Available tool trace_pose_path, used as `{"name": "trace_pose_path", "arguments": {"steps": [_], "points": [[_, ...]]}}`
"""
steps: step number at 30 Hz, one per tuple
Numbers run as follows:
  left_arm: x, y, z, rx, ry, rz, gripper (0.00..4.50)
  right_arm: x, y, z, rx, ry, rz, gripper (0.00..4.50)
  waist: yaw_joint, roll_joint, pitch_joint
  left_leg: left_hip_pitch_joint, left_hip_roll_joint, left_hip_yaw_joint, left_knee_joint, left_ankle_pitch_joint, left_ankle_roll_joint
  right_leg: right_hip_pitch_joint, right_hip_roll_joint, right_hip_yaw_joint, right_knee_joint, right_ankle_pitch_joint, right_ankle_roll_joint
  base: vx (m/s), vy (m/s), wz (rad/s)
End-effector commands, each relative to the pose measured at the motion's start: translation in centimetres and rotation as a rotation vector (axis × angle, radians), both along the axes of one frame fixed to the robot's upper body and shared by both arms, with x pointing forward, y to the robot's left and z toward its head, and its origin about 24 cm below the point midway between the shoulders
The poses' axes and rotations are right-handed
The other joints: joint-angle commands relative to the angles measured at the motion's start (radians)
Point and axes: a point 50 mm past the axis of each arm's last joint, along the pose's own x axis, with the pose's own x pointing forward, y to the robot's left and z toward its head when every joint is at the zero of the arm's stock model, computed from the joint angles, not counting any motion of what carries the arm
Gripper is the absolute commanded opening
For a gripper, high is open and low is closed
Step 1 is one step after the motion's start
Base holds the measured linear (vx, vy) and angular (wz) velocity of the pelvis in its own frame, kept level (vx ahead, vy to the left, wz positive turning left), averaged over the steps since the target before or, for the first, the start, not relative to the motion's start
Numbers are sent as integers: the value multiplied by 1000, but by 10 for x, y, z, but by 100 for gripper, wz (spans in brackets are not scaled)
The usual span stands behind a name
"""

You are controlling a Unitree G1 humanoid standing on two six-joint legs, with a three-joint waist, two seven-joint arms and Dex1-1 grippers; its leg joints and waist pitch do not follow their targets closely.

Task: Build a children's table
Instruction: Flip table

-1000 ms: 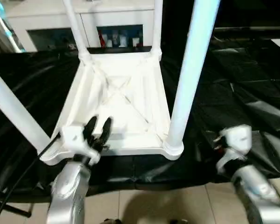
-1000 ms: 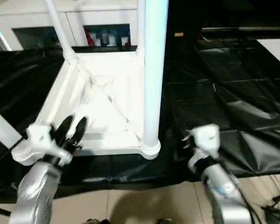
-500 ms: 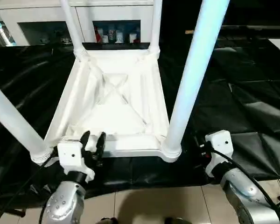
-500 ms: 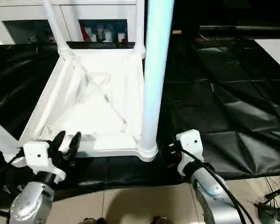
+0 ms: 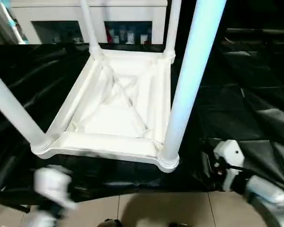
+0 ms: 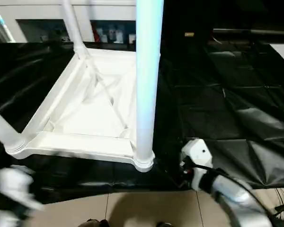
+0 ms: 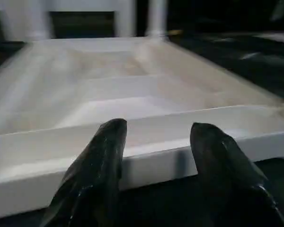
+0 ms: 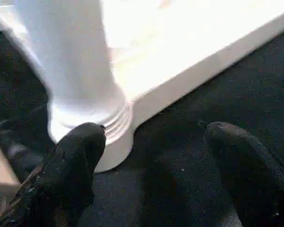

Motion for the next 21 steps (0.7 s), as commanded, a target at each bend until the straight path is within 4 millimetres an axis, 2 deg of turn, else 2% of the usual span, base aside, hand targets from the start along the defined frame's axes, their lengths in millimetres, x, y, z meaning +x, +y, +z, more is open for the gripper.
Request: {"name": "trace_pose_path", "arguments": {"steps": [1,2,3,4,8,11,14,15,16,19,21], "points": [[-2,14,-6,-12,54,43,249,5,-7,6,11,-23,-5,387,0,-12,-23,26,46,-30,-85,-480,3,11,-46,39,-89,-526,-89,0,0,0],[-2,26,-6,10,48,95,249,10,-13,10,20,-30,-18,387,-1,-15,-26,28,44,-32,-83,-479,0,12,-48,39,-90,-548,-81,0,0,0],[-2,29,-5,32,35,107,249,12,-15,13,25,-31,-14,387,0,-22,-29,27,44,-35,-83,-468,-2,13,-47,40,-92,-566,-66,0,0,0],[-2,29,-5,32,35,107,249,12,-15,13,25,-31,-14,387,4,-13,-28,31,47,-37,-85,-470,-5,10,-46,42,-93,-562,-60,0,0,0],[3,31,-3,34,5,97,249,2,-10,21,109,32,132,387,8,-17,-31,36,50,-38,-88,-504,-12,7,-41,46,-93,-527,-65,0,0,0],[5,37,-5,-9,-15,164,249,0,-2,18,86,34,193,387,8,-23,-38,30,49,-39,-88,-491,-16,13,-45,47,-88,-514,-75,0,0,0],[-1,50,-8,-91,-15,250,288,8,2,16,100,14,140,387,8,-27,-41,28,44,-36,-83,-481,-15,10,-47,47,-91,-530,-84,0,0,0],[-2,53,-9,-95,-12,266,290,10,2,15,112,17,128,403,4,-27,-42,22,43,-41,-86,-482,-16,17,-49,43,-88,-543,-79,0,0,0],[-7,58,-9,-94,-9,265,297,13,2,15,137,27,100,413,4,-31,-44,21,42,-43,-85,-480,-16,17,-49,42,-88,-556,-67,0,0,0],[-9,61,-7,-114,-19,267,306,12,3,14,146,31,113,420,6,-32,-44,34,44,-40,-82,-502,-17,5,-46,45,-96,-578,-62,0,0,0],[-9,65,-3,-116,-35,279,331,12,8,13,146,32,122,448,8,-43,-47,32,46,-40,-84,-505,-20,8,-44,45,-92,-561,-59,0,0,0]]}}
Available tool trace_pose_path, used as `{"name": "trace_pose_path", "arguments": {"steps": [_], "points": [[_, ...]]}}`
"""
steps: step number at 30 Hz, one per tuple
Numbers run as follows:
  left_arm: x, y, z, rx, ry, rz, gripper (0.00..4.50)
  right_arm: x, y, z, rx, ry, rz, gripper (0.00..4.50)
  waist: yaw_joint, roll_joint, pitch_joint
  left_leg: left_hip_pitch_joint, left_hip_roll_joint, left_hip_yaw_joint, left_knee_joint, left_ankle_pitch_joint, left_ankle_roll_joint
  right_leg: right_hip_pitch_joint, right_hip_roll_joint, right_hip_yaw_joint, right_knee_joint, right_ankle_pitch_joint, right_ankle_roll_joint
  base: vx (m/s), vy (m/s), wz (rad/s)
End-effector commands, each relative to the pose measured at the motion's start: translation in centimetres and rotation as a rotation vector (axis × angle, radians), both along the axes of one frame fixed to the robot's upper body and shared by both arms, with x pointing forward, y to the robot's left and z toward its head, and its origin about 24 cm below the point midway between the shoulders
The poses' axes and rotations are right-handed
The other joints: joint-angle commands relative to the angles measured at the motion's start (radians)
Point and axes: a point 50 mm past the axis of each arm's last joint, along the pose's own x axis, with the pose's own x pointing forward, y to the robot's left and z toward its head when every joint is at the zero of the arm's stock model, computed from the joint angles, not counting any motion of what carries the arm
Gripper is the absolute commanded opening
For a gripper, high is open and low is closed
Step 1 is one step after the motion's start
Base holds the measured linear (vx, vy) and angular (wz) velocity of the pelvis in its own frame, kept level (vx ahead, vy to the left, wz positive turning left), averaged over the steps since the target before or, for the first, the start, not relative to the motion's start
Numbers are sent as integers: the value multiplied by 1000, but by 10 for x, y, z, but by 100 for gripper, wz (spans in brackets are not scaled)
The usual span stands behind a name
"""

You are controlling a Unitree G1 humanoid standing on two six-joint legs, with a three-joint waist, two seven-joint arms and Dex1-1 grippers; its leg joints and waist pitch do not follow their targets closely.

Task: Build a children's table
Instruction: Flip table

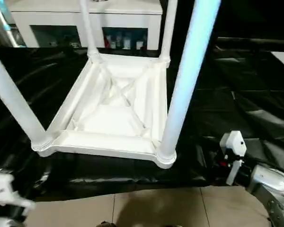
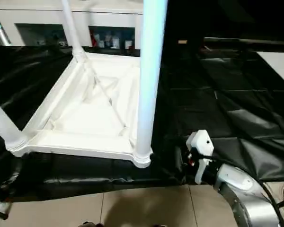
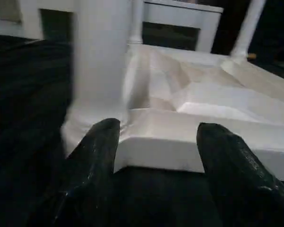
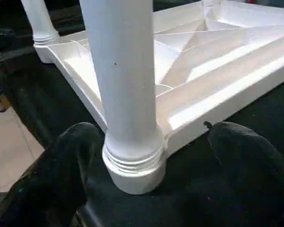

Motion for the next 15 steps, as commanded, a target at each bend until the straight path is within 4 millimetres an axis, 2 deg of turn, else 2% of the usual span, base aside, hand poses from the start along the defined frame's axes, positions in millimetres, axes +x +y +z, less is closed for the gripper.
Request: {"name": "trace_pose_path", "arguments": {"steps": [1,2,3,6,7,8,10,11,12,14,15], "points": [[0,5,5,-2,-23,10,333,1,4,0,8,-1,9,450,7,1,-33,29,55,-38,-87,-508,-22,3,-43,32,-92,-554,-61,0,0,0],[1,6,6,-1,-25,14,339,1,6,-1,7,-2,10,450,7,1,-33,29,55,-38,-87,-511,-25,2,-43,32,-92,-550,-61,0,0,0],[4,5,10,-15,-36,-5,350,3,10,-3,12,-5,12,450,8,-4,-33,29,54,-38,-87,-517,-29,3,-44,32,-92,-550,-59,0,0,0],[9,4,15,-26,-48,-30,372,4,13,-3,20,-3,18,450,11,-3,-31,30,54,-41,-91,-540,-38,1,-43,32,-90,-549,-55,0,0,0],[14,3,17,-24,-49,-46,376,4,15,-4,24,2,28,450,14,-3,-29,35,54,-40,-90,-555,-41,-3,-41,32,-92,-554,-52,0,0,0],[23,2,21,-27,-59,-65,385,2,17,-4,27,10,46,450,17,4,-24,34,53,-42,-92,-571,-46,-4,-41,32,-93,-560,-48,0,0,0],[29,3,23,-29,-64,-66,407,1,18,-5,27,14,52,450,21,1,-23,40,50,-43,-91,-590,-50,-5,-40,29,-96,-588,-38,0,0,0],[38,7,25,-21,-72,-54,411,-1,19,-6,26,16,53,450,22,6,-19,41,48,-45,-93,-601,-54,-4,-41,27,-99,-609,-31,0,0,0],[38,7,25,-21,-72,-54,413,-1,19,-6,26,16,53,450,22,4,-18,42,47,-45,-93,-604,-54,-5,-40,26,-102,-619,-27,0,0,0],[48,15,28,-13,-76,2,430,-1,20,-7,19,5,29,450,22,16,-16,39,46,-50,-94,-607,-59,1,-42,24,-99,-623,-25,0,0,0],[52,20,30,-16,-83,24,441,0,20,-7,20,-1,14,450,21,20,-14,39,45,-49,-94,-608,-60,1,-42,24,-101,-627,-24,0,0,0]]}}
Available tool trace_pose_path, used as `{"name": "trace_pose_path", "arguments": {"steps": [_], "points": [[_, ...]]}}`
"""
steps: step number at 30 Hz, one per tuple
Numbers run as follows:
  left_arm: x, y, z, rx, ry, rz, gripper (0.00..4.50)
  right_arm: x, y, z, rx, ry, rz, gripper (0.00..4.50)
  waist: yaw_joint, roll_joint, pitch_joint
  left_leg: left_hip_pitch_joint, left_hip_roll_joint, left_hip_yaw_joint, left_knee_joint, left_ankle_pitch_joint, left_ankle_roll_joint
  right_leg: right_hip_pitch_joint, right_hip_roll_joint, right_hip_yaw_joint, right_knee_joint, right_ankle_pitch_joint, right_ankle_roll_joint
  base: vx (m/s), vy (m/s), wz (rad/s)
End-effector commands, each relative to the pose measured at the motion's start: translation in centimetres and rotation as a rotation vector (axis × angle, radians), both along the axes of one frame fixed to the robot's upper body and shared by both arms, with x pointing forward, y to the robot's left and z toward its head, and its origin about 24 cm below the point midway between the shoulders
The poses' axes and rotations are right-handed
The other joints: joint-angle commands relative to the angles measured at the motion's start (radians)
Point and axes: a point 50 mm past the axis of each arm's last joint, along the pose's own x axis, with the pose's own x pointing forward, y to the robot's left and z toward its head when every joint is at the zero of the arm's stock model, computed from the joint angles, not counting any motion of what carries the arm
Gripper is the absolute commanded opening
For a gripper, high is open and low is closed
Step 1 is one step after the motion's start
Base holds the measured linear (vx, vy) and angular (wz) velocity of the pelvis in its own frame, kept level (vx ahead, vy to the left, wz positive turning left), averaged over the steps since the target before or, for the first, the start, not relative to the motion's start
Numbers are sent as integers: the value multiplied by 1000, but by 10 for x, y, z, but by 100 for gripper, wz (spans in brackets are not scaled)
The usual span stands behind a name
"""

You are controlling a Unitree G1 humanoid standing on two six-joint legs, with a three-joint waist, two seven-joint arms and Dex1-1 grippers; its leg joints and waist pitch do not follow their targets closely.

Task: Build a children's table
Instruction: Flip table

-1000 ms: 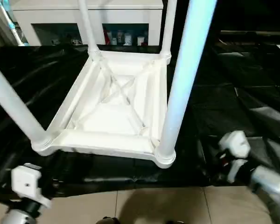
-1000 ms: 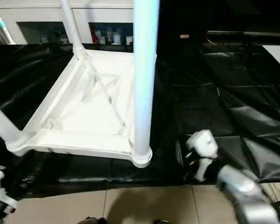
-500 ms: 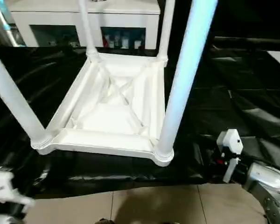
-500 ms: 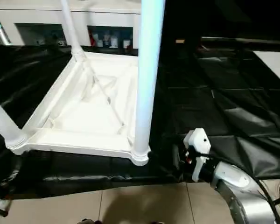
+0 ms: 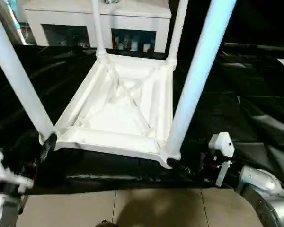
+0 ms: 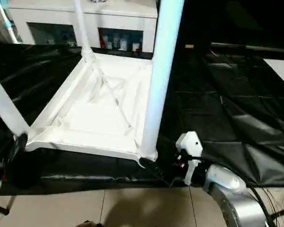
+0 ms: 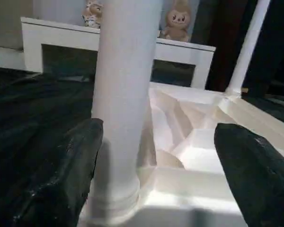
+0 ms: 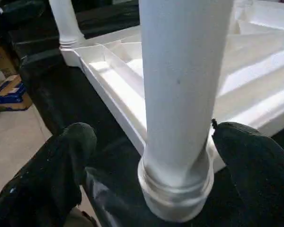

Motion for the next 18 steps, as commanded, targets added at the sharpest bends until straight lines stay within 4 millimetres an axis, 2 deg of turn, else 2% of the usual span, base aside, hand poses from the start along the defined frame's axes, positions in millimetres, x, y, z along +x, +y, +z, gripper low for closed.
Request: {"name": "trace_pose_path", "arguments": {"steps": [1,2,3,6,7,8,9,10,13,16,18], "points": [[3,11,0,3,28,62,441,0,0,2,-8,-24,-31,450,-7,12,-27,30,44,-47,-94,-608,-58,-2,-41,22,-103,-633,-22,0,0,0],[8,16,3,-9,21,81,441,0,2,2,1,-28,-46,450,-6,23,-23,27,43,-51,-94,-600,-58,0,-45,21,-99,-628,-29,0,0,0],[11,18,4,-15,21,88,441,0,2,2,3,-31,-55,450,-7,19,-24,28,43,-50,-94,-600,-57,1,-44,21,-102,-631,-29,0,0,0],[18,22,9,-33,13,83,441,0,4,1,10,-38,-86,450,-6,25,-22,22,47,-53,-99,-581,-56,6,-47,24,-92,-590,-50,0,0,0],[20,22,10,-40,11,78,441,0,5,1,11,-41,-94,450,-7,24,-23,21,47,-52,-99,-578,-56,6,-45,24,-90,-577,-55,0,0,0],[22,22,12,-46,8,67,441,1,6,1,23,-39,-99,450,-5,29,-21,24,47,-51,-99,-585,-58,2,-45,26,-89,-571,-61,0,0,0],[24,22,12,-49,7,61,441,1,7,1,31,-37,-102,450,-6,28,-20,28,46,-49,-97,-591,-57,-2,-45,28,-91,-572,-66,0,0,0],[26,22,13,-61,4,46,441,1,9,1,35,-39,-104,450,-6,29,-19,27,47,-49,-98,-589,-56,-1,-46,29,-91,-570,-70,0,0,0],[32,14,16,-97,0,-46,441,2,15,0,36,-46,-113,450,-3,30,-21,30,48,-45,-99,-578,-59,-4,-46,33,-87,-545,-83,0,0,0],[34,3,17,-112,9,-140,441,5,20,1,45,-54,-122,450,-2,31,-22,26,51,-44,-102,-562,-64,0,-45,36,-76,-475,-109,0,0,0],[34,-3,18,-124,9,-185,441,7,23,2,52,-61,-125,450,0,33,-22,29,53,-40,-101,-555,-64,-3,-44,39,-74,-453,-121,0,0,0]]}}
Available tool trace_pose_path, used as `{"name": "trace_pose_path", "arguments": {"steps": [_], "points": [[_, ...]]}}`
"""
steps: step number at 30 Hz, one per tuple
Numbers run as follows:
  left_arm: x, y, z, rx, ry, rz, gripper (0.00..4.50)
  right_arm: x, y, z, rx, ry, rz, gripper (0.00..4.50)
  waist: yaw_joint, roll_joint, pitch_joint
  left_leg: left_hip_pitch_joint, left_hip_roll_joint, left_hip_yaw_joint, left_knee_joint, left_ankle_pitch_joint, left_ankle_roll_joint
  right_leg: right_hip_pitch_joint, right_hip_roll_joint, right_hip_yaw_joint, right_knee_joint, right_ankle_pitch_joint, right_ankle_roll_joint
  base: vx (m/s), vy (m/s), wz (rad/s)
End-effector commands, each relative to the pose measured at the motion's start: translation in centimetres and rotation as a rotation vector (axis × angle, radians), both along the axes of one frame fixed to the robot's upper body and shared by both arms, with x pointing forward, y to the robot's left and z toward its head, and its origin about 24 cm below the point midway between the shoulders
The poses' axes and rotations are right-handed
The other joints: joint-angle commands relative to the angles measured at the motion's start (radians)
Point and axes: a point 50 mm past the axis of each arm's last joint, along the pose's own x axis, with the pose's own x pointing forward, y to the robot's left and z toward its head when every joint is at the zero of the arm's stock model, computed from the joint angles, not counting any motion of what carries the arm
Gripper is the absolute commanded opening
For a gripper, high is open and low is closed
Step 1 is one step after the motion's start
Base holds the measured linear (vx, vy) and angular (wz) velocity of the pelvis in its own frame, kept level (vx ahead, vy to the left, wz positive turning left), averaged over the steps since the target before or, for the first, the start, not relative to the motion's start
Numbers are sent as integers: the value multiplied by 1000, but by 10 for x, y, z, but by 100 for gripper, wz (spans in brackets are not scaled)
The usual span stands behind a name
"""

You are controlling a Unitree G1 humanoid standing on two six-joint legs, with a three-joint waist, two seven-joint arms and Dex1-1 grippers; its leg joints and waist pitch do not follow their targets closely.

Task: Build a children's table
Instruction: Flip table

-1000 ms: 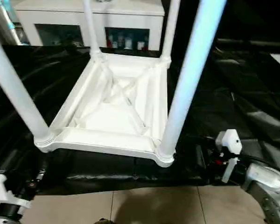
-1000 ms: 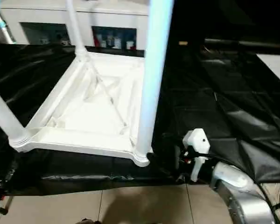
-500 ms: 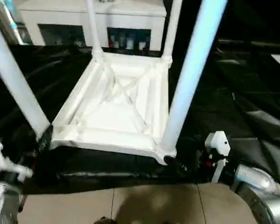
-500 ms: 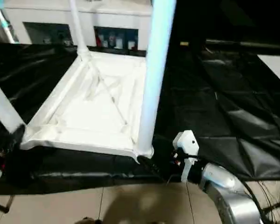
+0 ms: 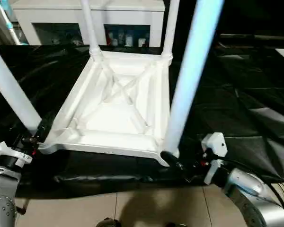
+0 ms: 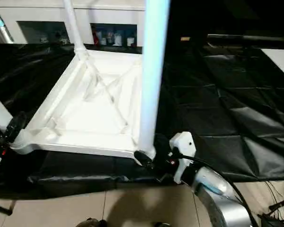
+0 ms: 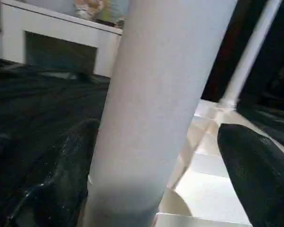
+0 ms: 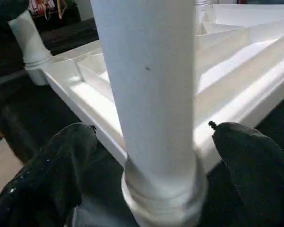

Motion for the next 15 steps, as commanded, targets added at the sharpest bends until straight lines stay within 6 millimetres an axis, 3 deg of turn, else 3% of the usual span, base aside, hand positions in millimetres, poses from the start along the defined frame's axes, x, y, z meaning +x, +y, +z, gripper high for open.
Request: {"name": "trace_pose_path", "arguments": {"steps": [1,5,7,11,13,15], "points": [[1,-15,2,-6,7,-103,441,3,2,5,-7,-37,-9,450,-4,15,-37,31,54,-38,-100,-557,-64,-2,-43,37,-74,-450,-122,0,0,0],[-6,-31,1,-21,31,-214,441,9,2,6,-10,-58,-50,450,-1,14,-38,29,57,-35,-101,-540,-67,0,-43,42,-69,-420,-132,0,0,0],[-12,-43,2,-11,41,-275,441,6,-4,6,-30,-59,-59,450,-1,8,-37,24,57,-32,-102,-518,-61,5,-42,43,-64,-386,-135,32,-1,2],[-16,-54,3,0,39,-290,441,0,-17,3,-62,-42,-53,450,9,7,-36,29,56,-23,-97,-469,-39,4,-40,47,-69,-368,-127,0,0,0],[-16,-56,3,8,39,-271,441,-2,-23,3,-66,-35,-60,450,9,5,-38,25,57,-23,-97,-450,-33,9,-41,47,-67,-356,-127,0,0,0],[-15,-59,2,22,54,-223,405,-5,-33,6,-54,-25,-75,450,17,5,-41,23,59,-22,-94,-407,-17,14,-41,46,-65,-315,-125,0,0,0]]}}
